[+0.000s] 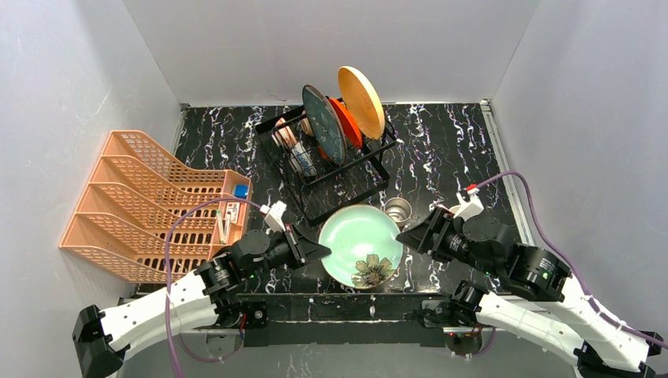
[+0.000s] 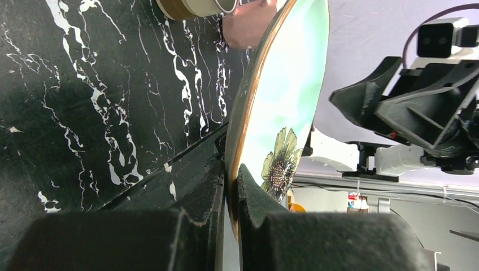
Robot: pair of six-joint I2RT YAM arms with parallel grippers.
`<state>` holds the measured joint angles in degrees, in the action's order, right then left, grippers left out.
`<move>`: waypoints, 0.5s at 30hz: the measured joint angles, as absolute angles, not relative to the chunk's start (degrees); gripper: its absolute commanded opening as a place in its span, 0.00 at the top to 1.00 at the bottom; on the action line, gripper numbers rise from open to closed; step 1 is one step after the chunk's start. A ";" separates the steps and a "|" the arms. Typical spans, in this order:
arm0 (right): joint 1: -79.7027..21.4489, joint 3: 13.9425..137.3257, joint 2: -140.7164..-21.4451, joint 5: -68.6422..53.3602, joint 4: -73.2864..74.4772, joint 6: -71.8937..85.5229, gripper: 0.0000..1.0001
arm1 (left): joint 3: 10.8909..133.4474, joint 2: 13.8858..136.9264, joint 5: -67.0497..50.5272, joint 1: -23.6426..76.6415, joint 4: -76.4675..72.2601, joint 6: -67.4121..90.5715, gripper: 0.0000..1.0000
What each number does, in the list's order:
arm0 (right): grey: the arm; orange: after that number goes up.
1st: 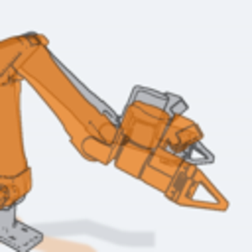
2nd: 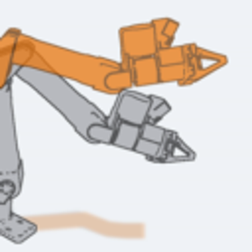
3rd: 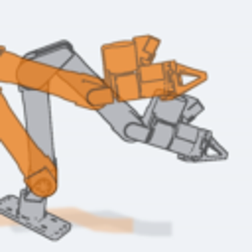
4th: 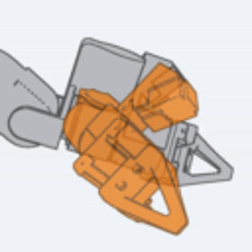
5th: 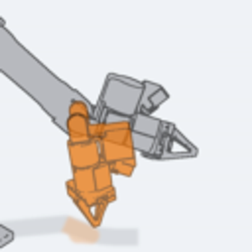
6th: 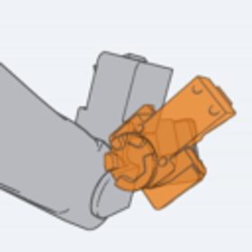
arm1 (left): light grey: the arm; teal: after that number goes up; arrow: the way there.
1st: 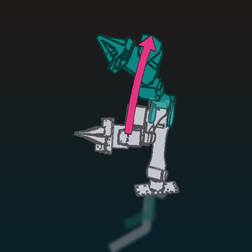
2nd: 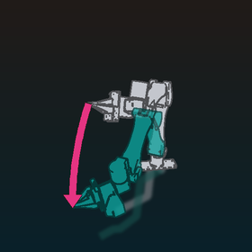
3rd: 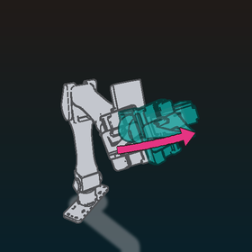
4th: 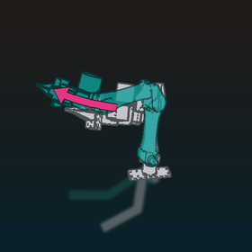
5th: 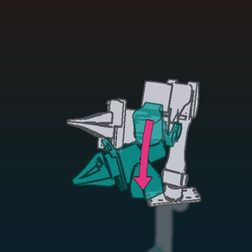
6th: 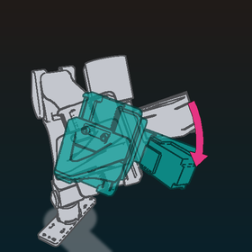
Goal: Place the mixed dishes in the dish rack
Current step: Pick up the plate from the corner of the board.
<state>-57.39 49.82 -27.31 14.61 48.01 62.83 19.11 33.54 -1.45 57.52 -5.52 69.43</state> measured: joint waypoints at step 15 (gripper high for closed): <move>-57.39 43.53 -27.07 9.32 41.01 63.26 0.47 | 19.92 33.69 -4.12 57.49 -11.31 71.53 1.00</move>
<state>-57.39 43.53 -27.07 9.32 41.01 63.26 19.92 33.69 -4.12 57.49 -11.31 71.53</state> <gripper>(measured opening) 0.591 0.045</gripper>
